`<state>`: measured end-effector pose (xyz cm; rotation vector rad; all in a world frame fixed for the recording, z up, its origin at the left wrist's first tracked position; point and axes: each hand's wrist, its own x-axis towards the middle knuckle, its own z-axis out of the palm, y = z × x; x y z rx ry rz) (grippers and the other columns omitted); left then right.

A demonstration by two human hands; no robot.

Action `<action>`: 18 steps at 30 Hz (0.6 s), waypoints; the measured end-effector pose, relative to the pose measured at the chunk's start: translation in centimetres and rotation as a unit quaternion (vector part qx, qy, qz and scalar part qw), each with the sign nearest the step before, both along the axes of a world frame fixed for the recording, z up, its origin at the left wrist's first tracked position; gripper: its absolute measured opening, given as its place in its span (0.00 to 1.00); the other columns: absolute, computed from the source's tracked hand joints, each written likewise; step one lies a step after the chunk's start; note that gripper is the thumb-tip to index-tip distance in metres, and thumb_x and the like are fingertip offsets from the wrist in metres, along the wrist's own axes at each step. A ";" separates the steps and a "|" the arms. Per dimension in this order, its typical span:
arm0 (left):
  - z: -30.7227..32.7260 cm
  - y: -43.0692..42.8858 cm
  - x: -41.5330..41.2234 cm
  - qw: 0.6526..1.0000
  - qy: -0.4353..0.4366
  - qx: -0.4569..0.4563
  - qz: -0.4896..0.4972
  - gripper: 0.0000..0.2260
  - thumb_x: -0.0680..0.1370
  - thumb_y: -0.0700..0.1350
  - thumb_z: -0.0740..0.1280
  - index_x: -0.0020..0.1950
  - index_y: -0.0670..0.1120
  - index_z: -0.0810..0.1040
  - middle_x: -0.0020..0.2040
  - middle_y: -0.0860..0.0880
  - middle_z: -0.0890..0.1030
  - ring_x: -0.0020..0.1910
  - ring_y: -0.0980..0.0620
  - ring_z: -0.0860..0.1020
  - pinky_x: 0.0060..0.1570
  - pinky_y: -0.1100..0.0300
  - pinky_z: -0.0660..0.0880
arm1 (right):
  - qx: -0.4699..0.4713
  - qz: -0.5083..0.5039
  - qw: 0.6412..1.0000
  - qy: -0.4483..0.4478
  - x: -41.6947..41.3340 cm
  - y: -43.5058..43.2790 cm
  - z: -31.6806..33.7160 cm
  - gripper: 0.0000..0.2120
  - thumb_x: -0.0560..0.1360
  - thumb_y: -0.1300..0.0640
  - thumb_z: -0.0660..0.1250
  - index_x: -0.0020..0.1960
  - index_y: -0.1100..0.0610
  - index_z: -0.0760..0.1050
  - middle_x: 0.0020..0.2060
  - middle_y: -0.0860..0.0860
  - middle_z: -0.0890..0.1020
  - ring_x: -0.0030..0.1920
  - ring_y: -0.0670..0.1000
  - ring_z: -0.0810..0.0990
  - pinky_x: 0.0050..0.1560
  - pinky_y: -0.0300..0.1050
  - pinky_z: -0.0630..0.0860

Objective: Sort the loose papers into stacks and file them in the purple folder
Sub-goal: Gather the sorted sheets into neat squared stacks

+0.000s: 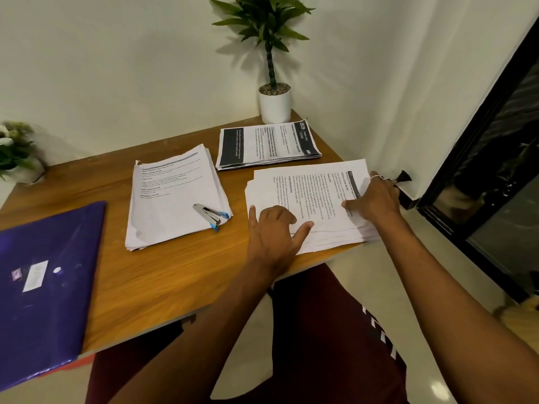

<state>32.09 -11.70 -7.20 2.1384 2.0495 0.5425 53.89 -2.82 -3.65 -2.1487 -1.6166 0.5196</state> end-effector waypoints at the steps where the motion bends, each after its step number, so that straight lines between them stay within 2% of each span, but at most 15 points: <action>1: 0.1 -0.1 0.0 1.000 -0.008 -0.003 0.003 0.27 0.79 0.71 0.52 0.60 0.54 0.79 0.66 0.55 0.78 0.68 0.53 0.72 0.77 0.40 0.57 | -0.015 -0.010 1.000 -0.007 -0.1 -0.2 0.3 0.40 0.66 0.47 0.82 0.70 0.58 0.66 0.68 0.62 0.71 0.70 0.64 0.67 0.62 0.58 0.71; 2: 0.1 -0.1 0.1 1.000 -0.016 -0.005 0.006 0.26 0.79 0.70 0.54 0.59 0.53 0.80 0.64 0.54 0.79 0.65 0.53 0.74 0.74 0.43 0.64 | -0.028 -0.021 0.999 -0.012 -0.3 -0.3 0.4 0.42 0.66 0.46 0.82 0.72 0.57 0.65 0.70 0.63 0.67 0.71 0.64 0.66 0.64 0.61 0.71; 4: 0.2 -0.2 0.2 1.000 -0.017 -0.006 0.007 0.25 0.79 0.68 0.56 0.59 0.51 0.80 0.63 0.53 0.80 0.62 0.52 0.75 0.69 0.47 0.70 | -0.043 -0.037 0.998 -0.006 -0.4 -0.4 0.5 0.44 0.65 0.46 0.83 0.72 0.57 0.64 0.72 0.63 0.64 0.71 0.65 0.66 0.64 0.63 0.72; 7: 0.4 -0.3 0.4 1.000 -0.006 -0.002 0.005 0.23 0.80 0.67 0.57 0.60 0.50 0.79 0.63 0.52 0.79 0.61 0.51 0.75 0.68 0.47 0.71 | -0.043 -0.040 0.998 0.022 -0.4 -0.5 0.6 0.41 0.65 0.49 0.84 0.70 0.57 0.67 0.69 0.62 0.67 0.66 0.63 0.73 0.57 0.57 0.76; 10: 0.3 -0.3 0.3 1.000 -0.004 0.009 0.002 0.22 0.81 0.65 0.57 0.59 0.50 0.79 0.63 0.52 0.79 0.61 0.51 0.75 0.68 0.47 0.72 | -0.036 -0.039 0.998 0.036 -0.3 -0.5 0.8 0.38 0.66 0.50 0.83 0.69 0.59 0.67 0.66 0.61 0.72 0.63 0.61 0.77 0.50 0.51 0.73; 14: 0.2 -0.4 0.3 1.000 -0.007 0.011 0.006 0.19 0.82 0.62 0.58 0.60 0.50 0.79 0.63 0.52 0.79 0.61 0.50 0.75 0.68 0.48 0.71 | -0.041 -0.060 0.997 0.008 -0.6 -1.2 0.6 0.38 0.65 0.43 0.82 0.66 0.56 0.70 0.66 0.60 0.74 0.67 0.63 0.72 0.59 0.59 0.74; 18: 0.2 -0.3 0.2 1.000 -0.005 0.012 0.007 0.18 0.82 0.61 0.58 0.60 0.51 0.79 0.63 0.52 0.79 0.61 0.51 0.75 0.69 0.49 0.71 | -0.050 -0.065 0.997 -0.010 -1.1 -1.4 0.6 0.43 0.65 0.40 0.81 0.70 0.56 0.67 0.71 0.62 0.68 0.71 0.64 0.66 0.65 0.63 0.70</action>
